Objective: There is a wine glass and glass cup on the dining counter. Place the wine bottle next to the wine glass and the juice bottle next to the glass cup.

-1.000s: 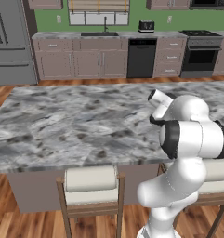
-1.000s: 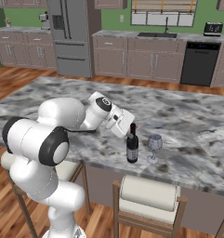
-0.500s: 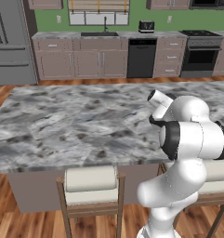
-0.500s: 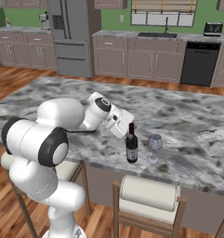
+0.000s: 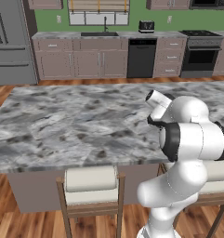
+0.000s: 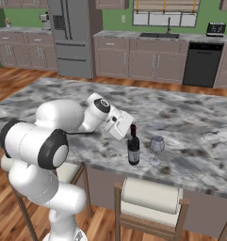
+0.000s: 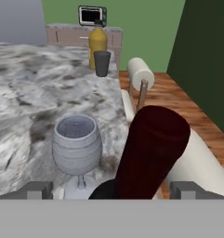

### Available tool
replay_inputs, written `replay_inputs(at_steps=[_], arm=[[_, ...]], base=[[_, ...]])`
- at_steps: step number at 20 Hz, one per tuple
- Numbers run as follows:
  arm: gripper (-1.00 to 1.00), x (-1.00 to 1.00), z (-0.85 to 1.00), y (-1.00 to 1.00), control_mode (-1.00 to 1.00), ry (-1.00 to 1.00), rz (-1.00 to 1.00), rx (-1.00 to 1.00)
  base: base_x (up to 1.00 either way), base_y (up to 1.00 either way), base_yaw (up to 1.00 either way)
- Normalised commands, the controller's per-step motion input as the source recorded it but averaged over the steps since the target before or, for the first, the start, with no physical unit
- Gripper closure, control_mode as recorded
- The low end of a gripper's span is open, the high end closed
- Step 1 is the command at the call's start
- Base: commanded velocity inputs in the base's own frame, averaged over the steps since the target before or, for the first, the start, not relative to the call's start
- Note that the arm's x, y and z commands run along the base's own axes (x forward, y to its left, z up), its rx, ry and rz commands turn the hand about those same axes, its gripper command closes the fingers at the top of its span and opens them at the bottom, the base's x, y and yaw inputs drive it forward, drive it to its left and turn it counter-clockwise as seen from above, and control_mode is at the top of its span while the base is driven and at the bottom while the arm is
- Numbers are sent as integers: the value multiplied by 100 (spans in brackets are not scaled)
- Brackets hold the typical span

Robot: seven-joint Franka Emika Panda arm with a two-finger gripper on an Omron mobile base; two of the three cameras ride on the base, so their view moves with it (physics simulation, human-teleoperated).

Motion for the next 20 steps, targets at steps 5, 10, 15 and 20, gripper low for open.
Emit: replay_inputs(at_steps=[5,10,15,20], arm=[[-100,0,0,11,-100,0,0,0],[-100,-5,0,15,-100,0,0,0],[-100,-18,0,12,-100,0,0,0],[-100,-28,8,9,-100,0,7,0]], base=[[0,0,0],[0,0,0],[0,0,0],[0,0,0]])
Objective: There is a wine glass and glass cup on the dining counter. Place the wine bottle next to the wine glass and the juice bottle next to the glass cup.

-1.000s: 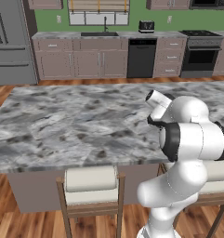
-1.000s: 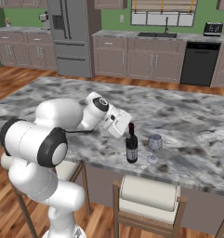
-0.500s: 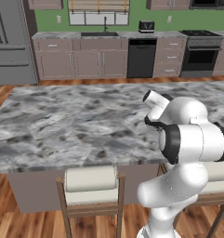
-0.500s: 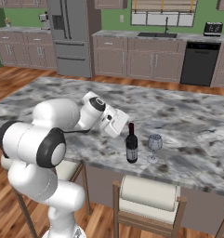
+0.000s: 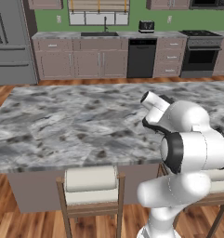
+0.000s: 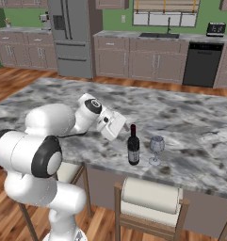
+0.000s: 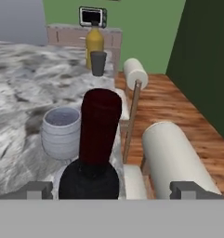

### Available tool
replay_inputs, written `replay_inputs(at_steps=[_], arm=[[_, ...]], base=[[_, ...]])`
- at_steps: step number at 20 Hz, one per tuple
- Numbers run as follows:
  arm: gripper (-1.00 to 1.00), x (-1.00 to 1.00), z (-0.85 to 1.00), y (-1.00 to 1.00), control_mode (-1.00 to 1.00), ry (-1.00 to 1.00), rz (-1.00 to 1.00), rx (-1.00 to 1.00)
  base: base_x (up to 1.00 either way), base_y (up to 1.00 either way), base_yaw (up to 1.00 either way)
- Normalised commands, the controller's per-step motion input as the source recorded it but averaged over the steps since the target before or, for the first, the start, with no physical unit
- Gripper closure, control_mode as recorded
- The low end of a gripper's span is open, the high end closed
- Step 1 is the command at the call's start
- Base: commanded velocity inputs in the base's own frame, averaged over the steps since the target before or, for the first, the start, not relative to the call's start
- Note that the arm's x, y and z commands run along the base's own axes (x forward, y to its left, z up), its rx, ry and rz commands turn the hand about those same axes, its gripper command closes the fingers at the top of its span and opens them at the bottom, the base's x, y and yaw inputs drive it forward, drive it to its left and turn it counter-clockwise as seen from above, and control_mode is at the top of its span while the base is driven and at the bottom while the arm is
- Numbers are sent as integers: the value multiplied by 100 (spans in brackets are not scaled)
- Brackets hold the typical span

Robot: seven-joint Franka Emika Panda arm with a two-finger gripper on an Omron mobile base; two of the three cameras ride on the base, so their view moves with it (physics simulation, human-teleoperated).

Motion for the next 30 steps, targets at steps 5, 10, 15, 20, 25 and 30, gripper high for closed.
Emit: replay_inputs(at_steps=[5,10,15,20,25,30], arm=[[-100,-34,19,7,-100,3,34,1],[-100,-35,28,10,-100,12,39,6],[-100,-41,24,15,-100,23,36,14],[-100,-34,22,22,-100,31,30,19],[-100,-44,14,26,-100,20,28,14],[-100,-46,5,34,-100,12,25,13]], base=[[0,0,0],[0,0,0],[0,0,0],[0,0,0],[0,0,0],[0,0,0]])
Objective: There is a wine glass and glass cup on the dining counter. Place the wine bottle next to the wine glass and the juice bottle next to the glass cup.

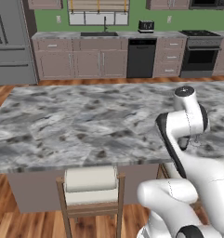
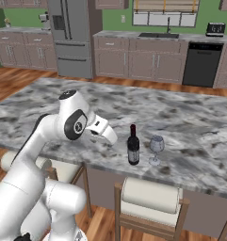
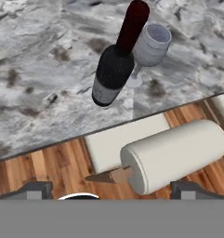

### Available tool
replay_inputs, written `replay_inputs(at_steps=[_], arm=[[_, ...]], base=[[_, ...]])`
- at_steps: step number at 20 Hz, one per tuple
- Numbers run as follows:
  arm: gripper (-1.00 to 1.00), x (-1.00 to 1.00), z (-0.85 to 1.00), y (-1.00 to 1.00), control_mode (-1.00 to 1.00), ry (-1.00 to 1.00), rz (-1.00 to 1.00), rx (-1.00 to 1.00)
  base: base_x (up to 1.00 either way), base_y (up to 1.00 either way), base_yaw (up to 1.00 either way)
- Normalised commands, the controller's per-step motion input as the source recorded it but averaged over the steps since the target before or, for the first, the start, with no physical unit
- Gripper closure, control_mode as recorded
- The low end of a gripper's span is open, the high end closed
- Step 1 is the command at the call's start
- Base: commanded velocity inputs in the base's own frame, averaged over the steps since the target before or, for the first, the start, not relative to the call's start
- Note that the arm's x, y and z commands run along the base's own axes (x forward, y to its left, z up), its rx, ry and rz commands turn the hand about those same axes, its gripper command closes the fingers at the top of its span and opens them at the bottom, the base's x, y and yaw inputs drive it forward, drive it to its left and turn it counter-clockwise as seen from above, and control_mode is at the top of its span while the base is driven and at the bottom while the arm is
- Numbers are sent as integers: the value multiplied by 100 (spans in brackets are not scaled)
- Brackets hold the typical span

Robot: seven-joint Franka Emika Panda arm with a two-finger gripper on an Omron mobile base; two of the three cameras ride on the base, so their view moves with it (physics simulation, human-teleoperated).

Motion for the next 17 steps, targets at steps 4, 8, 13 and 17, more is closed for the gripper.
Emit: replay_inputs(at_steps=[4,8,13,17], arm=[[-100,-54,0,38,-100,0,19,13],[-100,-52,0,37,-100,0,15,14],[-100,-50,0,35,-100,0,15,15],[-100,-48,0,34,-100,0,11,11]], base=[[0,0,0],[0,0,0],[0,0,0],[0,0,0]])
